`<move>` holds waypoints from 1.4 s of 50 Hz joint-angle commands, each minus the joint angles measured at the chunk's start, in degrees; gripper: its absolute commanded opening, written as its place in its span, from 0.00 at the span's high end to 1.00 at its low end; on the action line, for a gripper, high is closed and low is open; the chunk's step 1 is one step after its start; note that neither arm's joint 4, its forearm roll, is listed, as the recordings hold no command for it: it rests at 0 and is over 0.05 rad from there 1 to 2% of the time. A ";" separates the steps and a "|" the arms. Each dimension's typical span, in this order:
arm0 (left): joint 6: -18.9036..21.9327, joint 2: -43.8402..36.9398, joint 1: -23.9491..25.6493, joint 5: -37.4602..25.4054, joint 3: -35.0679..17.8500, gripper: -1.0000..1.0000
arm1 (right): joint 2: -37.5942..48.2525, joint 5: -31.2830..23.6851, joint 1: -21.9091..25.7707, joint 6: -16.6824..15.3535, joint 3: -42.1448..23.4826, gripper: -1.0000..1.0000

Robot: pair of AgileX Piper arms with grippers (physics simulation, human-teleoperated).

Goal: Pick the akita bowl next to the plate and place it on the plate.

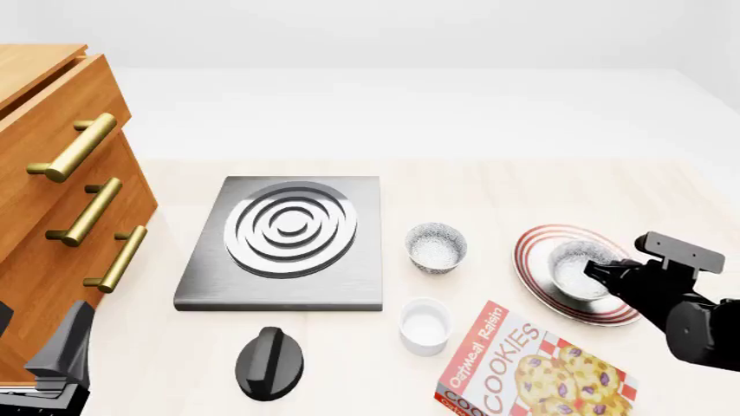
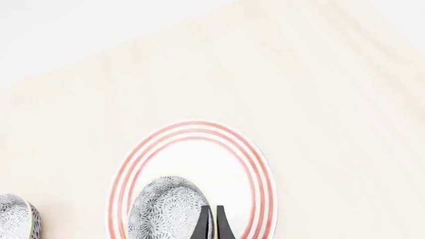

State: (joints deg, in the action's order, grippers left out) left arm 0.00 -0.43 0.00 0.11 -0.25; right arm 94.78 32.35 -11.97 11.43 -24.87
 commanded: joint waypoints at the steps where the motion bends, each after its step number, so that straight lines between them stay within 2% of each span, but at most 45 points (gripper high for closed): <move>1: 0.00 0.00 0.00 0.00 0.00 0.00 | 0.48 0.21 -0.38 -0.09 -0.41 1.00; 34: 0.00 0.00 0.00 0.00 0.00 0.00 | 1.38 -0.40 -1.45 -0.84 -0.95 1.00; 35: 0.00 0.00 0.00 0.00 0.00 0.00 | 1.20 -0.53 -1.44 -0.79 -0.95 0.00; 55: 0.00 0.00 0.00 0.00 0.00 0.00 | -0.86 -1.84 -1.24 -0.21 -0.71 0.00; 70: 0.00 0.00 0.00 0.00 0.00 0.00 | -8.52 -6.61 -0.61 0.89 -0.04 0.00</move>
State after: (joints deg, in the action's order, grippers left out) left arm 0.00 -0.43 0.00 0.11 -0.25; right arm 90.51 28.38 -12.87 11.78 -25.27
